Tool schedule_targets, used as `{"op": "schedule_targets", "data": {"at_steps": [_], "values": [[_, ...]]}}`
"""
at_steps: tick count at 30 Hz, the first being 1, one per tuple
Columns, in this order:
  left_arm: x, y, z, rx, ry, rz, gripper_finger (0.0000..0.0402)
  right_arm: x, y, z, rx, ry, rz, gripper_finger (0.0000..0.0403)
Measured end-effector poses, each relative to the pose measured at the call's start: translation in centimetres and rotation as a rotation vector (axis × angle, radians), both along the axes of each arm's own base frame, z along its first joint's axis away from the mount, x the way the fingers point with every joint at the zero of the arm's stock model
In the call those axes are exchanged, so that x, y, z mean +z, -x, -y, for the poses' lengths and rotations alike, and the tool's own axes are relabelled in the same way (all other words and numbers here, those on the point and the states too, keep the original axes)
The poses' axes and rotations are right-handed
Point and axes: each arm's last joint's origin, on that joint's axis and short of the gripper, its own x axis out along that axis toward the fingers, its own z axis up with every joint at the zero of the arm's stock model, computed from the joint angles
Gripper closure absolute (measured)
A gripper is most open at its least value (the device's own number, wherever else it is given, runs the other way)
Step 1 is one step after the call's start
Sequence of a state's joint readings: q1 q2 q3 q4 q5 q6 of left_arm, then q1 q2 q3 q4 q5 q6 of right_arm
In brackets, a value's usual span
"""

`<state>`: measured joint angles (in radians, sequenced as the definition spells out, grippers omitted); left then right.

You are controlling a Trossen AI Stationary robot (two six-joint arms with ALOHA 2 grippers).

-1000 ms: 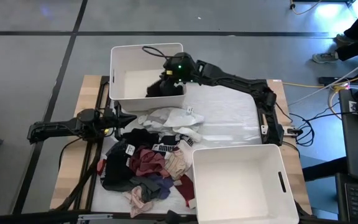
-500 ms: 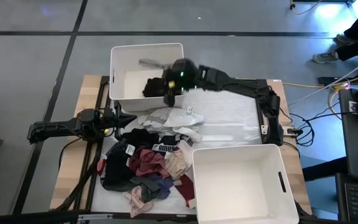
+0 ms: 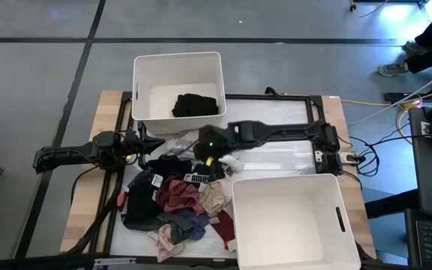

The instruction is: Sort clothes

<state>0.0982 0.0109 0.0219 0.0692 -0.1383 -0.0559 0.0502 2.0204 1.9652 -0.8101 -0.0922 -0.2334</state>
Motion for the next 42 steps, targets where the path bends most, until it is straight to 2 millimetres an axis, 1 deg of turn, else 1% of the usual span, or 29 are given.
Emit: {"op": "schedule_targets", "data": {"at_steps": [5,7,12,19,23,25,28,30,32,42], "values": [[0.0,0.0,0.0,0.0,-0.003,-0.001,0.0398,-2.5,0.3,-0.7,0.009,0.013,-0.074,0.0173],[0.0,0.0,0.0,0.0,-0.003,-0.001,0.0398,-3.5,0.5,-0.5,-0.026,0.05,-0.103,0.0173],[0.0,0.0,0.0,0.001,-0.003,-0.001,0.0398,-5.3,0.6,0.7,-0.171,0.179,-0.121,0.0173],[0.0,0.0,0.0,0.001,-0.003,-0.001,0.0398,-7.8,0.9,1.9,-0.235,0.168,-0.179,0.0173],[0.0,0.0,0.0,0.001,-0.003,0.0,0.0398,-8.9,0.8,2.0,-0.242,0.176,-0.174,0.0173],[0.0,0.0,0.0,0.001,-0.003,0.0,0.0398,-9.2,0.7,2.0,-0.262,0.196,-0.147,0.0173],[0.0,0.0,0.0,0.001,-0.003,0.0,0.0398,-9.4,0.8,2.2,-0.276,0.218,-0.153,0.0182],[0.0,0.0,0.0,0.001,-0.003,0.001,0.0398,-9.4,0.8,2.3,-0.282,0.22,-0.152,0.02],[0.0,0.0,0.0,0.001,-0.003,0.0,0.0398,-9.4,0.7,2.4,-0.284,0.219,-0.147,0.0226],[0.0,0.0,0.0,0.001,-0.004,0.002,0.0398,-9.4,0.7,2.5,-0.302,0.257,-0.14,0.0386]]}}
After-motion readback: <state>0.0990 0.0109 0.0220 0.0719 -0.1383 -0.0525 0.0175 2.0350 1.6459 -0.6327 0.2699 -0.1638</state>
